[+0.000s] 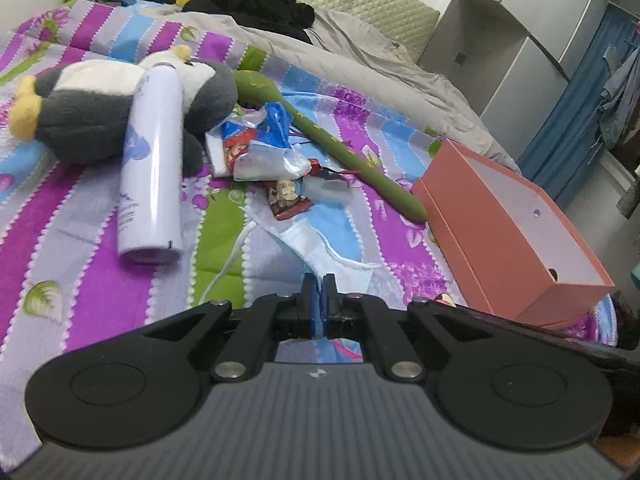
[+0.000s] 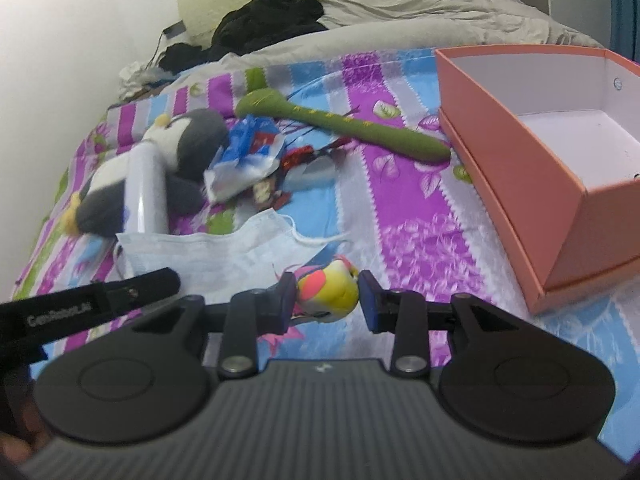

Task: Organize soft objects
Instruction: 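Carry the face mask and bird toy with both tools over the pink box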

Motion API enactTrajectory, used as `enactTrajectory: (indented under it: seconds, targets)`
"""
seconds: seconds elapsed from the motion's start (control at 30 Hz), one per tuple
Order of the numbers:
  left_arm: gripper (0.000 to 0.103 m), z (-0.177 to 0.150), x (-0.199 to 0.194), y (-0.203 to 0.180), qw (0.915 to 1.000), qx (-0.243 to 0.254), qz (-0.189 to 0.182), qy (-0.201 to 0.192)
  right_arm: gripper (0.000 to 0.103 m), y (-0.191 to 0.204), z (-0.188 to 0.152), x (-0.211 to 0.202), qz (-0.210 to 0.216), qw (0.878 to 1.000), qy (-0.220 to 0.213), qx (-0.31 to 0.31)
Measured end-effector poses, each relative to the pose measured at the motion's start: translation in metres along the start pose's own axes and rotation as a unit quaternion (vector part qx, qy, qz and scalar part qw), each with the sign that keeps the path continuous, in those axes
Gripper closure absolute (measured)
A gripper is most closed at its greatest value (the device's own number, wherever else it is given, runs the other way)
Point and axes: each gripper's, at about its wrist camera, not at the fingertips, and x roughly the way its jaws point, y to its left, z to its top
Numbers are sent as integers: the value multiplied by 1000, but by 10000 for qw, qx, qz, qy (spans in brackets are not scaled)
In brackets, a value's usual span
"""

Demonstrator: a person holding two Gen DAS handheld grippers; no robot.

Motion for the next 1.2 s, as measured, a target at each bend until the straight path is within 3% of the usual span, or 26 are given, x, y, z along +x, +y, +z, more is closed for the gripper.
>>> enactTrajectory:
  seconds: [0.27,0.57,0.9,1.2]
  targets:
    - [101,17,-32,-20,9999,15,54,-130,66,6,2,-28,82,9999,-19,-106]
    - [101,57,-54,-61,9997,141,3,-173,66,-16,46,-69,-74,9993,-360,-44]
    - [101,99,-53,-141,9972,695,-207,-205,66,-45,100,-104,-256,9974,-664,-149]
    - [101,148,-38,-210,9940,848,-604,-342,66,-69,141,-120,-404,9946,-922,-234]
